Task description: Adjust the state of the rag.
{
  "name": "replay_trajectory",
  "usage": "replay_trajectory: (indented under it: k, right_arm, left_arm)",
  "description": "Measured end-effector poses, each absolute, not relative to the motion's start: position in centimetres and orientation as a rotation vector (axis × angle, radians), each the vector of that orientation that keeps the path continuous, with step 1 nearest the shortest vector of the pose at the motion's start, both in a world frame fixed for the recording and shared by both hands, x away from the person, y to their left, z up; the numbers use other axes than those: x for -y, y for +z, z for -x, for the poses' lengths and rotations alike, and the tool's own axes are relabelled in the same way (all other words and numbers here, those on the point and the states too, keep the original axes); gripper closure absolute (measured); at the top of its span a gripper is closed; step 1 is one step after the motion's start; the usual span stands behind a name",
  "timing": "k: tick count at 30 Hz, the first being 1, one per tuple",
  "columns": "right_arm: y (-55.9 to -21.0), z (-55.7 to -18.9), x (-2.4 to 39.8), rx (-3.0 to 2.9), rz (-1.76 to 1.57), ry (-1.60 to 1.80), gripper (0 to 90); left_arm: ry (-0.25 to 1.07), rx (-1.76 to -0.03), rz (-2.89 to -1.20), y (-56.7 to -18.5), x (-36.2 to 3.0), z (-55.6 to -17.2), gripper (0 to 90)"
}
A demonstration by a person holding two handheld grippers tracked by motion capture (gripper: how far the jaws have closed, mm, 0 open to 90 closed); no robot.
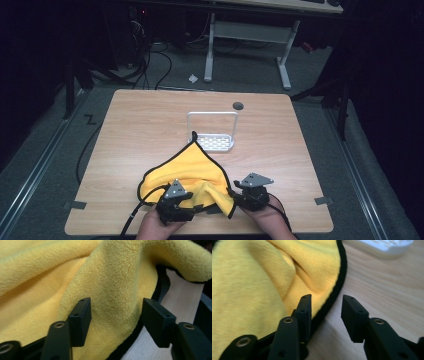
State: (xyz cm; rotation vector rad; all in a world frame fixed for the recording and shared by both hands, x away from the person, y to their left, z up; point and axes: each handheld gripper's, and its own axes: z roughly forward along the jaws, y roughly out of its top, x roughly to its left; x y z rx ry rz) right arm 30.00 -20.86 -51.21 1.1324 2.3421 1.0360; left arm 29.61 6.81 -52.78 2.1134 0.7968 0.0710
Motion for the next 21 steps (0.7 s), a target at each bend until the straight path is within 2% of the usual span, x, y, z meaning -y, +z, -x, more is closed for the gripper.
replay_trajectory:
  k: [4,5,6,7,10,17,21]
  right_arm:
    - [-52.0,-30.2,20.7,-2.392,-1.154,1.027,59.1]
    - [-52.2,-30.2,20.4,-2.405,-1.146,1.012,62.4]
    - [-52.4,-30.1,20.0,-2.426,-1.122,0.992,74.8]
    - [-52.4,-30.0,19.8,-2.432,-1.106,0.985,80.8]
    - [-52.0,-30.1,20.0,-2.396,-1.078,0.962,85.2]
    - [-49.2,-33.4,24.4,-2.149,-1.208,0.969,85.4]
    - [-48.8,-35.5,26.2,-2.091,-1.261,0.922,85.1]
  left_arm:
    - [0.089,-0.8,-2.131,-53.0,-6.7,-29.6,67.3]
    - [0.074,-0.807,-2.123,-53.1,-6.8,-29.7,72.3]
    - [0.074,-0.806,-2.121,-53.2,-6.9,-29.7,80.7]
    - [0.07,-0.809,-2.116,-53.2,-7.0,-29.7,83.2]
    - [0.073,-0.818,-2.093,-52.9,-7.4,-29.8,85.1]
    - [0.049,-0.833,-2.057,-52.5,-8.3,-30.1,85.2]
    - [0.023,-0.815,-2.079,-52.7,-8.0,-30.1,84.9]
